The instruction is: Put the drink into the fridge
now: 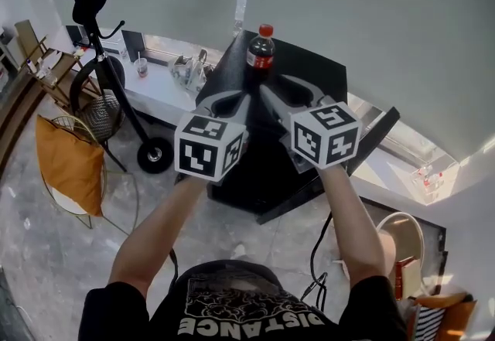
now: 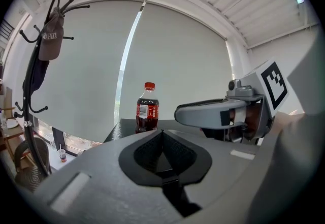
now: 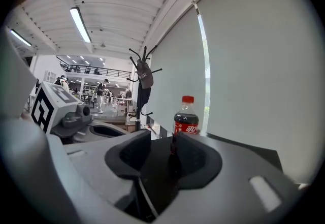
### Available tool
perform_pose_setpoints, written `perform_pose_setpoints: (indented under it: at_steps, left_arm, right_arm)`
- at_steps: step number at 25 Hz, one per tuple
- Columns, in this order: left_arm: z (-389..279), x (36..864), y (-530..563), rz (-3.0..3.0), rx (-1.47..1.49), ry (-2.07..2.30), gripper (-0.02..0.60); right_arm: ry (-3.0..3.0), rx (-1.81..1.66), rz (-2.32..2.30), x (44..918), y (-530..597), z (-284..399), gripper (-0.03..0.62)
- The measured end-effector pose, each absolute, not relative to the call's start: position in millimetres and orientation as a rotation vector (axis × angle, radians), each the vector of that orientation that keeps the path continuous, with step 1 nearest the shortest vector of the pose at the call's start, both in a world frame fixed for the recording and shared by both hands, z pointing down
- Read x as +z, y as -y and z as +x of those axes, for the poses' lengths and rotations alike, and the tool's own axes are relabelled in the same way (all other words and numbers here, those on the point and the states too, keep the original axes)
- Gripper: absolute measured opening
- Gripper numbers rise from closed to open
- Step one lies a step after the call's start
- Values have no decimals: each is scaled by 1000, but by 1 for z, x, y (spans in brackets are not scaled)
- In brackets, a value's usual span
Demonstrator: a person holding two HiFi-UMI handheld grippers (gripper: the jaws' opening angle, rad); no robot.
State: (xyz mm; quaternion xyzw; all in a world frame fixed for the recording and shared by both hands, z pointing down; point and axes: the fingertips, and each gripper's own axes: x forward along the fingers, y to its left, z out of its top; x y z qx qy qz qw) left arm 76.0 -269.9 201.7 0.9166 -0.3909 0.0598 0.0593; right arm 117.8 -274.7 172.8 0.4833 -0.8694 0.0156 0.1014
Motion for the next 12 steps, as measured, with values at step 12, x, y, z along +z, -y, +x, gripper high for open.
perform_pose_setpoints:
  at_steps: [12]
  left_arm:
    - [88, 193, 316, 2728, 170, 1279, 5]
  right_arm:
    - [2613, 156, 1289, 180, 340, 131, 246]
